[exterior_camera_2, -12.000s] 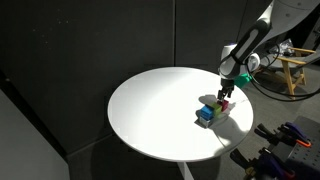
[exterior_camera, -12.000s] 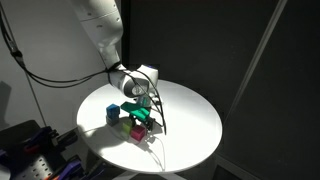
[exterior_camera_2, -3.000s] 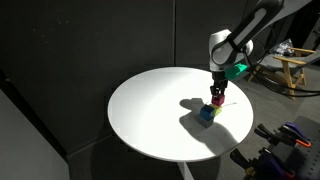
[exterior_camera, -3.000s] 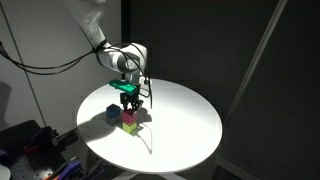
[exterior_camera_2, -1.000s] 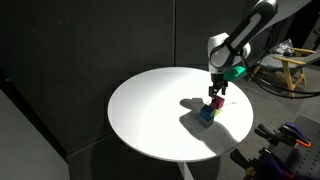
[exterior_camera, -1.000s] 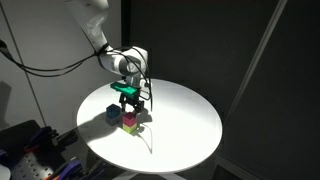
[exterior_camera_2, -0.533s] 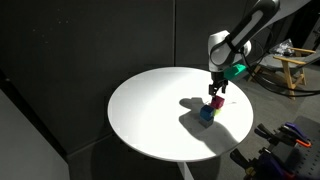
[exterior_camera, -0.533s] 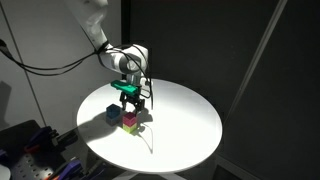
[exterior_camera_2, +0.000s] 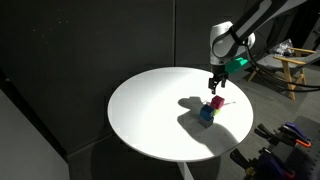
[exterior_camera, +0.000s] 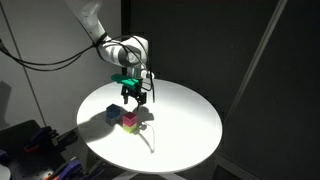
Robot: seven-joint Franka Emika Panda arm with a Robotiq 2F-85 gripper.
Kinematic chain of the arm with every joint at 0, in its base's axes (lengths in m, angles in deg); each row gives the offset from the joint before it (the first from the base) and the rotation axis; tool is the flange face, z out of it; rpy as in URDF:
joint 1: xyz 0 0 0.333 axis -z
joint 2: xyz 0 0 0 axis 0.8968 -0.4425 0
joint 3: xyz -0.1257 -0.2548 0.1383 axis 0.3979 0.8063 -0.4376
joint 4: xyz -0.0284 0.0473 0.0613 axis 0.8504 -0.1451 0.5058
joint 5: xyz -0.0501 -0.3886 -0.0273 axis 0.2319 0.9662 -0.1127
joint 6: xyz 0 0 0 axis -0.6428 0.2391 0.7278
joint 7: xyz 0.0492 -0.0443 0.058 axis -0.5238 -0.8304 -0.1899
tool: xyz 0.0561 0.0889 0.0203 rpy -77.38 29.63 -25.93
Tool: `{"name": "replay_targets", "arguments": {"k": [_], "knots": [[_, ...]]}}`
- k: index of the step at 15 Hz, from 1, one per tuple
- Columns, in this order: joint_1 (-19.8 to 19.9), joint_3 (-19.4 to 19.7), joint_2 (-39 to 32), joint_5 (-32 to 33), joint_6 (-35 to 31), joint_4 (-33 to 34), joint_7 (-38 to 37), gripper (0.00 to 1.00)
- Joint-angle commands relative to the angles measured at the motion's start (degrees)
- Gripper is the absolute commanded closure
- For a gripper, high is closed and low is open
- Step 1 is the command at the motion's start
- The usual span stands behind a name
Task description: Put the pink block on top the yellow block
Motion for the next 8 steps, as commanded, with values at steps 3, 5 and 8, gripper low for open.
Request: {"name": "replay_targets", "arguments": {"k": [3,5,8], "knots": [[0.9,-0.4,5.9,-1.3,0.6,-3.9,1.6,0.0],[0.9,-0.1,7.6,-1.5,1.0,-4.9,0.9,0.0],[0.9,0.5,10.6,-1.6,1.5,-6.9,-0.9,0.0]]}}
